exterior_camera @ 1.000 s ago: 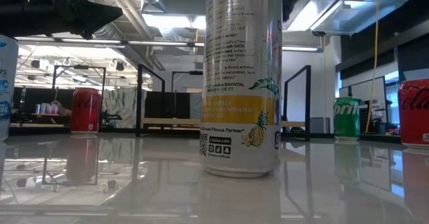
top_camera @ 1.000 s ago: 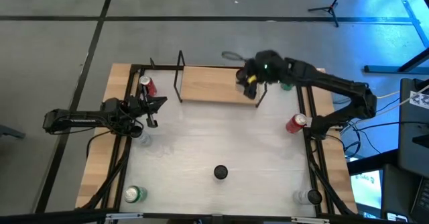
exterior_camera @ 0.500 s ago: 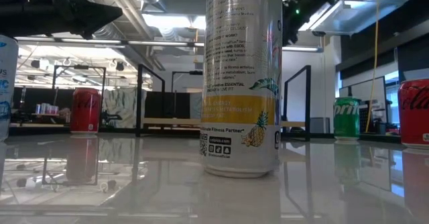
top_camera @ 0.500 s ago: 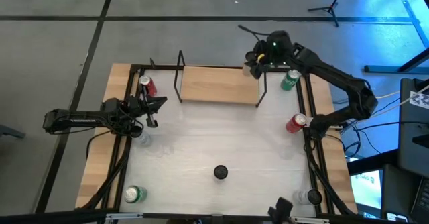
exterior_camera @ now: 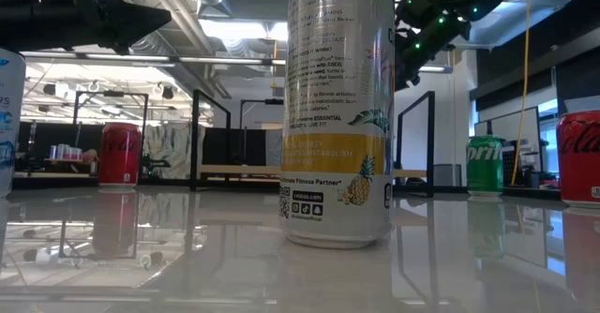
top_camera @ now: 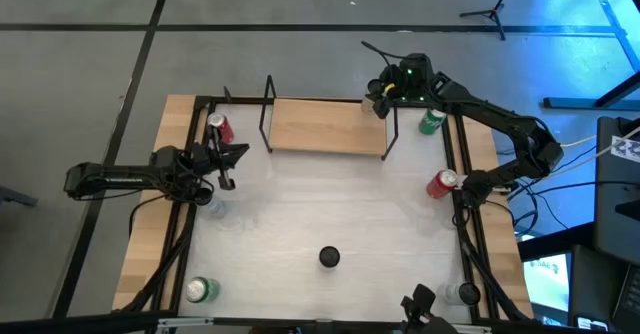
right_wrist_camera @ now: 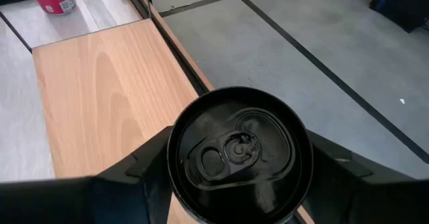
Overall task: Place canned beverage on shelf
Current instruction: Put the top white yellow soda can on the shelf
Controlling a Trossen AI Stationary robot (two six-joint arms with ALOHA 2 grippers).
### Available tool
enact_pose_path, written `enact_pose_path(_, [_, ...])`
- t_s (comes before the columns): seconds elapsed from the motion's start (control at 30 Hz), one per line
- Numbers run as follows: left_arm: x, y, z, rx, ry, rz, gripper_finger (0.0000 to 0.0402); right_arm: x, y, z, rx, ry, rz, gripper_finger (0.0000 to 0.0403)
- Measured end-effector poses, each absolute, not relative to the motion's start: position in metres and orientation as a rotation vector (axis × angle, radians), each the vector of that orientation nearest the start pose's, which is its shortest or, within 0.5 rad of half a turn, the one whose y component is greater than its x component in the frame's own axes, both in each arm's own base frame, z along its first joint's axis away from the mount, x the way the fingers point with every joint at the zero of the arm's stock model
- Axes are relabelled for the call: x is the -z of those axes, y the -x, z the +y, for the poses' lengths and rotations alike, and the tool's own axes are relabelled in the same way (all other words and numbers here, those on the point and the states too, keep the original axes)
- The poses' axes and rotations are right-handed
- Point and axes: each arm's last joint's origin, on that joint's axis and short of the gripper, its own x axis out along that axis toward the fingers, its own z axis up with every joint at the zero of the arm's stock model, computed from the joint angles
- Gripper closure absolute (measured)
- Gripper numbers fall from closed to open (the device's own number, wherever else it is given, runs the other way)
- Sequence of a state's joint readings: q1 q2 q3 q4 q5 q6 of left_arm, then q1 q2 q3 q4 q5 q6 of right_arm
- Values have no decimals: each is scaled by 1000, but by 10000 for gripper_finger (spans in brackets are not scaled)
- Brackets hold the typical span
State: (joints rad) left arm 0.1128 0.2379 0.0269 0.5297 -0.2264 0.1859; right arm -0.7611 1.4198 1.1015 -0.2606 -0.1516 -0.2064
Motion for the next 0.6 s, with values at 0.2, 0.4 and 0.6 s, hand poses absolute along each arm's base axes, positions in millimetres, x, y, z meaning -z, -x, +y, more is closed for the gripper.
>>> enact_pose_path(0.2, [-204, -105, 18, -367, -172, -290, 384, -277, -235, -222, 540, -85, 617, 156])
enact_pose_path(0.4, [-204, -105, 18, -367, -172, -290, 384, -271, -232, -231, 557, -97, 626, 155])
enact_pose_path(0.6, [-204, -105, 19, -367, -172, -289, 384, -269, -225, -239, 532, -157, 610, 154])
